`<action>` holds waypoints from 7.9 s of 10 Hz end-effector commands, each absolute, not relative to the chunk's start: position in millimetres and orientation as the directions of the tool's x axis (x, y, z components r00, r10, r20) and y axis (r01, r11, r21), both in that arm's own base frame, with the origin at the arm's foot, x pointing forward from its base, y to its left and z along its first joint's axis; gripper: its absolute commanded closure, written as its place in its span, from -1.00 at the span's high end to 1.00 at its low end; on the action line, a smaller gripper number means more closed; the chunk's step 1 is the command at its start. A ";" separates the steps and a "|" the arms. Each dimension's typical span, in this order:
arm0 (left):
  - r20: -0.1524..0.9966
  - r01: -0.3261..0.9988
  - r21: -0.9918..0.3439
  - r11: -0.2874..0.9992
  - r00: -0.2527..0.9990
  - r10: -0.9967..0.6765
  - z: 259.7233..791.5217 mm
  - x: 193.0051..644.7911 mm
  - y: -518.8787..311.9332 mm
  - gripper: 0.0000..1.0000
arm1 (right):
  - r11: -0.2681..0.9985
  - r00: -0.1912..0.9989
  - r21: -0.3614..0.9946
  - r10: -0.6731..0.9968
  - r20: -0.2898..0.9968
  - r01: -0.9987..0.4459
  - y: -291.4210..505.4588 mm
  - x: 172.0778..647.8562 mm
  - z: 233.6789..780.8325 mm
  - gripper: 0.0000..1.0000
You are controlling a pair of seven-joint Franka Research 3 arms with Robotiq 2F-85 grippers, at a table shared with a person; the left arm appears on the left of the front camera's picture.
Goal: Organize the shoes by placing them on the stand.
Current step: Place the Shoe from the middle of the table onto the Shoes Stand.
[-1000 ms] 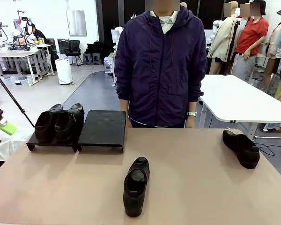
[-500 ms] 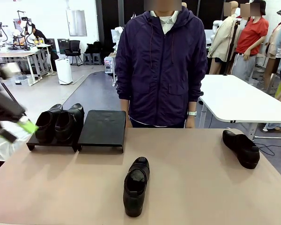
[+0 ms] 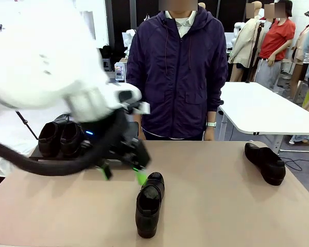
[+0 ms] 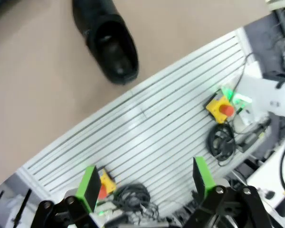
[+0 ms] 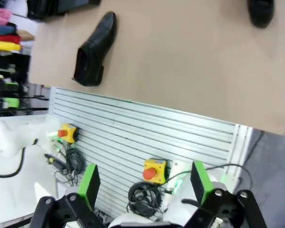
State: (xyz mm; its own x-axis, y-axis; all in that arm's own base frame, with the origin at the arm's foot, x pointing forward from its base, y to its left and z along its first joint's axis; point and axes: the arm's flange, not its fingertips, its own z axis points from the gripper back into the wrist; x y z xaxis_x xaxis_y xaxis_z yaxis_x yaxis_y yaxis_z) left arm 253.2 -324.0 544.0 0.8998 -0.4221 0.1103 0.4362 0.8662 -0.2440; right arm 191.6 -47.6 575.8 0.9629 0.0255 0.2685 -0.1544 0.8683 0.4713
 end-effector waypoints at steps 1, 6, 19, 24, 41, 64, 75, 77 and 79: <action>0.085 0.411 -0.208 0.887 0.911 -0.402 525.1 278.0 -360.2 1.00 | 0.859 0.960 0.480 0.045 0.276 -0.178 -47.9 193.2 580.0 1.00; 0.158 0.287 -0.187 0.940 0.953 -0.259 441.5 315.8 -423.7 1.00 | 0.859 0.960 0.480 0.045 0.276 -0.178 -47.9 193.2 580.0 1.00; 0.147 0.223 -0.133 0.966 0.968 -0.204 351.5 372.1 -451.4 1.00 | 0.859 0.960 0.480 0.045 0.276 -0.178 -47.9 193.2 580.0 1.00; 0.141 0.186 -0.089 0.979 0.975 -0.172 336.5 383.1 -451.6 -1.00 | 0.859 0.960 0.480 0.045 0.276 -0.178 -47.9 193.2 580.0 1.00; 0.421 0.460 -0.126 0.879 0.827 -0.373 456.2 364.4 -339.7 -1.00 | 0.859 0.960 0.480 0.045 0.276 -0.178 -47.9 193.2 580.0 1.00; 0.601 0.561 0.037 0.827 0.649 -0.467 480.9 592.5 -165.5 -1.00 | 0.859 0.960 0.480 0.045 0.276 -0.178 -47.9 193.2 580.0 1.00; 0.470 0.309 -0.050 0.950 0.847 -0.250 446.6 640.3 -186.5 -1.00 | 0.859 0.960 0.480 0.045 0.276 -0.178 -47.9 193.2 580.0 1.00; 0.449 0.284 -0.051 0.957 0.863 -0.232 447.0 642.5 -189.0 0.86 | 0.859 0.960 0.480 0.045 0.276 -0.178 -47.9 193.2 580.0 1.00; 0.442 0.275 -0.052 0.960 0.869 -0.224 446.6 643.0 -188.5 1.00 | 0.859 0.960 0.480 0.045 0.276 -0.178 -47.9 193.2 580.0 1.00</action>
